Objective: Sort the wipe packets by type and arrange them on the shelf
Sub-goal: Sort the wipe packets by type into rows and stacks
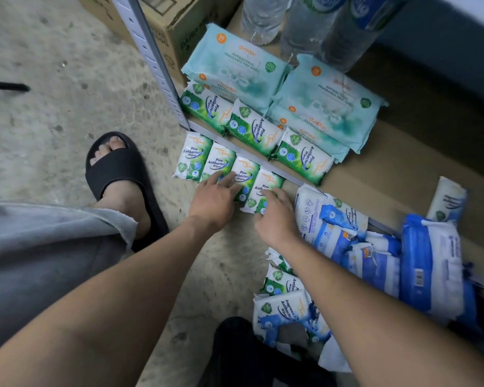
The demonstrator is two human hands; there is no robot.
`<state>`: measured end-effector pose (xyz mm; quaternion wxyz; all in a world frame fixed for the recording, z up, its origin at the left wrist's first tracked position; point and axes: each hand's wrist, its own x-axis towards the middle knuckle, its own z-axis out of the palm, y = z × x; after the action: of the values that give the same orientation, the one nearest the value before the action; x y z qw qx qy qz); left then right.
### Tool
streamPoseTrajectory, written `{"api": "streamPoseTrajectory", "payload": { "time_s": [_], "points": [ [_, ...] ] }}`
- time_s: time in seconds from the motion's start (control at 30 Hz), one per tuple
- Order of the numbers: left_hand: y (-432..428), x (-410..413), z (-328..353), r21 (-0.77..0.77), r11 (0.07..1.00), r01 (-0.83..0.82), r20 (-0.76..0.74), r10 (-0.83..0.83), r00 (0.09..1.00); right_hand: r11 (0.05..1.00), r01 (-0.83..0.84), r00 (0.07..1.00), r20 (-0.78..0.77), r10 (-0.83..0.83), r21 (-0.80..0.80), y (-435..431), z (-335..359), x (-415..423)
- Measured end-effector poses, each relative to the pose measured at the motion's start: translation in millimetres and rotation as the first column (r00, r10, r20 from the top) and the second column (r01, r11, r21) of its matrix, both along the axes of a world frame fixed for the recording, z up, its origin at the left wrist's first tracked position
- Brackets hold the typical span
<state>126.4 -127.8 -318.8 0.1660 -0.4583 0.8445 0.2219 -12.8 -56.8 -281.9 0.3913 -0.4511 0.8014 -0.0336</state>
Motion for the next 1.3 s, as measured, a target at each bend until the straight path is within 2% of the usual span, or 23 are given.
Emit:
{"api": "streamPoseTrajectory", "payload": {
  "time_s": [0.23,0.33,0.57,0.77,0.9,1.1,1.17,1.3],
  "points": [
    [33.5,-5.0,41.6,0.026,0.997,0.072,0.032,-0.073,0.997,0.994,-0.088,0.995,-0.059,0.085,-0.062,36.9,44.6,-9.9],
    [52.5,-16.7,69.5,0.043,0.996,0.082,0.001,-0.082,0.997,0.994,-0.068,0.996,-0.064,0.063,-0.08,56.9,70.2,-17.0],
    [122.7,-50.0,112.6,0.089,0.994,0.055,-0.153,-0.041,0.987,0.994,0.037,0.997,-0.07,-0.045,-0.1,132.0,111.1,-40.3],
    [170.2,-66.4,133.0,0.088,0.993,0.076,-0.168,-0.06,0.984,0.984,0.158,0.981,-0.103,-0.166,-0.085,208.5,125.0,-68.6],
    [193.2,-68.6,134.5,0.117,0.993,0.026,-0.204,-0.002,0.979,0.959,0.271,0.957,-0.079,-0.277,-0.087,256.5,125.5,-86.8],
    [215.3,-66.8,124.6,0.215,0.973,-0.08,-0.139,0.111,0.984,0.878,0.478,0.875,-0.078,-0.477,-0.004,325.2,110.7,-103.8],
    [218.0,-65.8,120.0,0.237,0.967,-0.097,-0.122,0.129,0.984,0.858,0.511,0.858,-0.088,-0.506,0.047,333.0,104.8,-108.7],
    [217.6,-60.2,110.6,0.263,0.955,-0.136,-0.085,0.163,0.983,0.836,0.546,0.836,-0.08,-0.542,0.043,325.7,93.5,-113.7]
  ]
}}
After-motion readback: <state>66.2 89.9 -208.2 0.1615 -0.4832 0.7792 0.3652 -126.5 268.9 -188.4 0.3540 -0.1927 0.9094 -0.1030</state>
